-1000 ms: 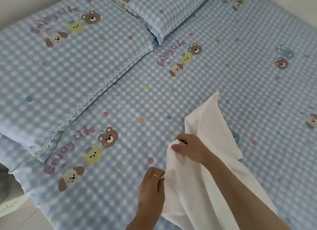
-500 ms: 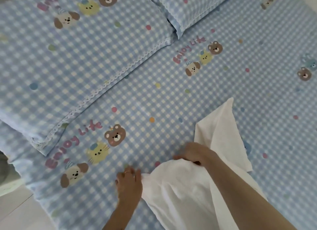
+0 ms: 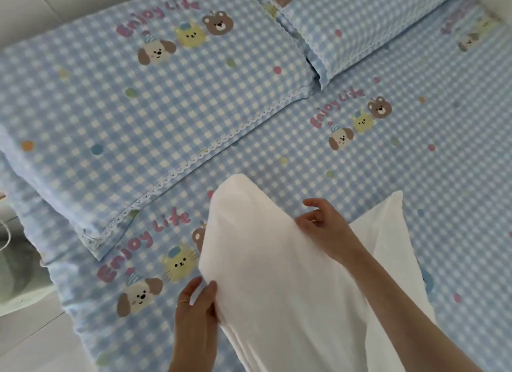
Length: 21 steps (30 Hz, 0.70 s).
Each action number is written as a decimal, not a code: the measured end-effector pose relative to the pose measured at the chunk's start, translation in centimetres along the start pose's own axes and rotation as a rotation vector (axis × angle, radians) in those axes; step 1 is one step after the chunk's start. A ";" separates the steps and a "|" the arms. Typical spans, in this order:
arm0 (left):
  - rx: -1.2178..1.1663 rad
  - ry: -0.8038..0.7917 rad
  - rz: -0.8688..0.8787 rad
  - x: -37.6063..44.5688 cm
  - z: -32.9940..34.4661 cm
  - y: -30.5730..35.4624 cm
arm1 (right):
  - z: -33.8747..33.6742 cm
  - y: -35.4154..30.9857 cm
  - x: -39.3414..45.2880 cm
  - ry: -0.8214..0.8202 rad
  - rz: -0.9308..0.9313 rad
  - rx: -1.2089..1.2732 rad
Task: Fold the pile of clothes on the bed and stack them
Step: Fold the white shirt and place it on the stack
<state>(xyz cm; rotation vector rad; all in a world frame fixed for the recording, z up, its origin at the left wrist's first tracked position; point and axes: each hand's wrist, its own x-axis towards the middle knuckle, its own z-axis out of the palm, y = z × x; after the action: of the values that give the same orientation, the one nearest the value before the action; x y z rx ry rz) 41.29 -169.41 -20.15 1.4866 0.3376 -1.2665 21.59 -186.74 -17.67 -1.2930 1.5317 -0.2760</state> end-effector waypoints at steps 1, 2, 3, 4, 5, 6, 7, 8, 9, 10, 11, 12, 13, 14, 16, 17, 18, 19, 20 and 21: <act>-0.031 -0.023 -0.023 0.8 0.2 0.5 | 0.7 0.4 0.8 -0.003 0.070 -0.062; -0.033 -0.033 -0.025 1.7 0.5 1.1 | 1.6 0.8 1.5 -0.030 0.111 -0.132; -0.018 -0.026 -0.005 2.6 0.6 1.7 | 2.7 1.2 2.1 -0.068 0.117 -0.213; 0.016 -0.014 0.021 3.3 0.7 2.2 | 3.8 1.5 2.7 -0.107 0.093 -0.290; 0.057 -0.003 0.051 4.1 0.7 2.8 | 5.0 1.5 3.2 -0.132 0.065 -0.348; 0.097 0.007 0.082 4.6 0.6 3.4 | 5.9 1.4 3.7 -0.126 0.047 -0.360; 0.127 0.017 0.111 5.1 0.4 3.9 | 6.6 1.0 4.2 -0.096 0.050 -0.327; 0.157 0.034 0.136 5.5 0.0 4.4 | 7.1 0.6 4.7 -0.055 0.059 -0.290; 0.182 0.065 0.161 5.9 -0.4 4.7 | 7.3 0.2 5.2 -0.027 0.061 -0.287; 0.213 0.117 0.189 6.4 -1.0 5.0 | 7.7 0.0 5.7 -0.035 0.042 -0.325; 0.244 0.175 0.218 6.8 -1.7 5.1 | 8.0 -0.2 6.1 -0.071 0.020 -0.381; 0.277 0.221 0.245 7.3 -2.3 5.1 | 8.6 -0.4 6.3 -0.122 0.004 -0.419; 0.305 0.251 0.266 7.6 -2.8 5.1 | 9.2 -0.7 6.4 -0.173 0.007 -0.432; 0.337 0.268 0.276 8.0 -3.2 5.0 | 9.9 -0.8 6.2 -0.208 0.019 -0.430; 0.395 0.275 0.278 8.7 -3.8 4.6 | 11.1 -1.1 6.1 -0.217 0.032 -0.458; 0.411 0.276 0.269 9.0 -3.9 4.4 | 11.6 -1.2 6.1 -0.209 0.022 -0.481; 0.421 0.282 0.262 9.1 -3.8 4.4 | 11.9 -1.1 6.1 -0.206 0.014 -0.491; 0.421 0.290 0.259 9.3 -3.7 4.4 | 12.1 -1.0 6.2 -0.212 0.005 -0.489; 0.420 0.295 0.263 9.4 -3.7 4.4 | 12.3 -1.1 6.3 -0.227 -0.004 -0.486; 0.419 0.299 0.266 9.4 -3.6 4.4 | 12.2 -1.2 6.7 -0.236 -0.018 -0.487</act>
<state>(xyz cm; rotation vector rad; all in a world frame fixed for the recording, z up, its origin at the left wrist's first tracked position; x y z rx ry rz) 50.18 -171.79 -26.18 2.0130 0.0605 -0.9352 33.08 -187.48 -25.48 -1.6508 1.4299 0.2502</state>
